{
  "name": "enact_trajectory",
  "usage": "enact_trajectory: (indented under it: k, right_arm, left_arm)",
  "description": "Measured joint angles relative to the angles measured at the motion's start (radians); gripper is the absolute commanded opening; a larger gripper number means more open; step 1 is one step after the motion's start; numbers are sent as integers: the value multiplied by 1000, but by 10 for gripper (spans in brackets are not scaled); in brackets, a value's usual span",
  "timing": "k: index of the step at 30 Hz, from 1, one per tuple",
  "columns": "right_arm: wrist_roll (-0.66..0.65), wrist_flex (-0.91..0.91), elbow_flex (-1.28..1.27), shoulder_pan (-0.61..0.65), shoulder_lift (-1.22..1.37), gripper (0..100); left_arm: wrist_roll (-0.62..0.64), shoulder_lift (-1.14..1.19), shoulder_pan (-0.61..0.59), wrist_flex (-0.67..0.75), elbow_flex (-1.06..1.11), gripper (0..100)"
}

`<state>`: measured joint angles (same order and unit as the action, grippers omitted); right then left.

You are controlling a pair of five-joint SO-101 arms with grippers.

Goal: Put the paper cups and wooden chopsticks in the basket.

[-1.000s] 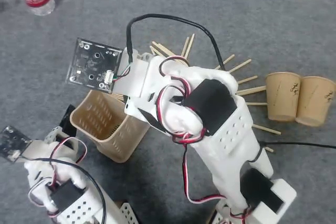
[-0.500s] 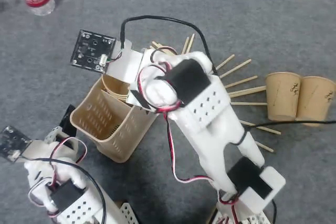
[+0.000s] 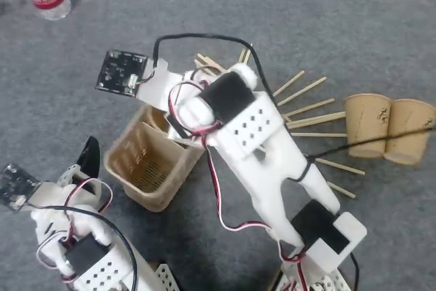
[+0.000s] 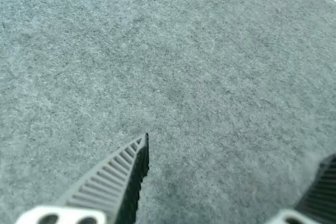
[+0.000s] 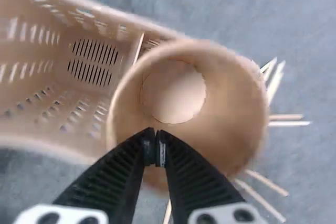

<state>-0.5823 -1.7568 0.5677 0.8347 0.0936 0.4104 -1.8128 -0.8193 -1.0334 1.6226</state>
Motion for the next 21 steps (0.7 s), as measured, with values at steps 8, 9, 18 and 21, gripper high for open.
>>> enact_trajectory:
  k: [8, 9, 18, 21]
  right_arm:
    - [0, 29, -95, -2, 2, 7]
    - [0, 31, -95, -2, 2, 7]
    - [0, 61, -101, -2, 29, 7]
    - [0, 63, -101, -2, 77, 7]
  left_arm:
    - [0, 0, 0, 0, 0, 445]
    - [0, 0, 0, 0, 0, 445]
    - [0, 0, 0, 0, 0, 445]
    - [0, 0, 0, 0, 0, 445]
